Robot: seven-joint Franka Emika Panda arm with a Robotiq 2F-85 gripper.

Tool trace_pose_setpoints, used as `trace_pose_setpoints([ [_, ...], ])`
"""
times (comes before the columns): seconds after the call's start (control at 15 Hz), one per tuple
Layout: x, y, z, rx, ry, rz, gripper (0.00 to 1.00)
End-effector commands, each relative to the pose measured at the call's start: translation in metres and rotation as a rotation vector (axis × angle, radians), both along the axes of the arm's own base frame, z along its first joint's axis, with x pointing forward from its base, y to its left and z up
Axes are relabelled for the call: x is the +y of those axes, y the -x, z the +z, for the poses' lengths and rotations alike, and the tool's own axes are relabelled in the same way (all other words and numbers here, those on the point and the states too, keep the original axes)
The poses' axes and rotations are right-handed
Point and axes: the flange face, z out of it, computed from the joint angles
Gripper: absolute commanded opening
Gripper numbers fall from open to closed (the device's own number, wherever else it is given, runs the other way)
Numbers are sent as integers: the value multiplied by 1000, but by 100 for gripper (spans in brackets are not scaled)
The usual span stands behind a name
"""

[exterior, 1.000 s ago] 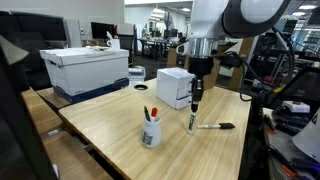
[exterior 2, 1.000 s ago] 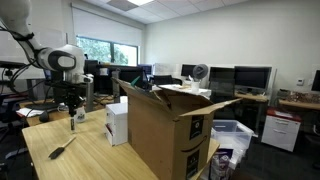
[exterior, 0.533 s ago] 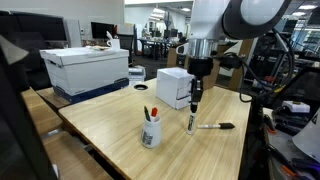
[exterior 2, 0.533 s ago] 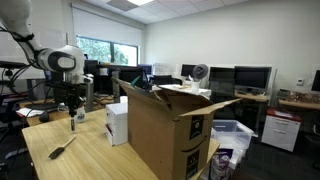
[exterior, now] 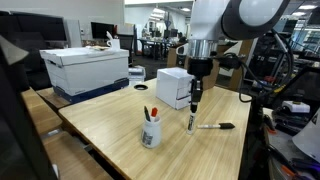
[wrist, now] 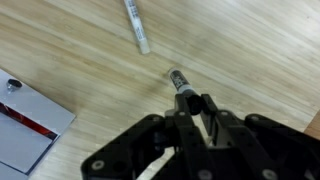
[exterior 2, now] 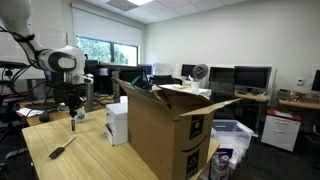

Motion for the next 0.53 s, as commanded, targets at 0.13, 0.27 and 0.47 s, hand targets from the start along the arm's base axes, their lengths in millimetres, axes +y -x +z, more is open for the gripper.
trace_pose_setpoints([
  [0.13, -5, -1, -1, -10, -20, 16, 49],
  [0.27, -5, -1, -1, -10, -20, 18, 58],
  [0.47, 0, 5, -1, -12, -19, 25, 80],
])
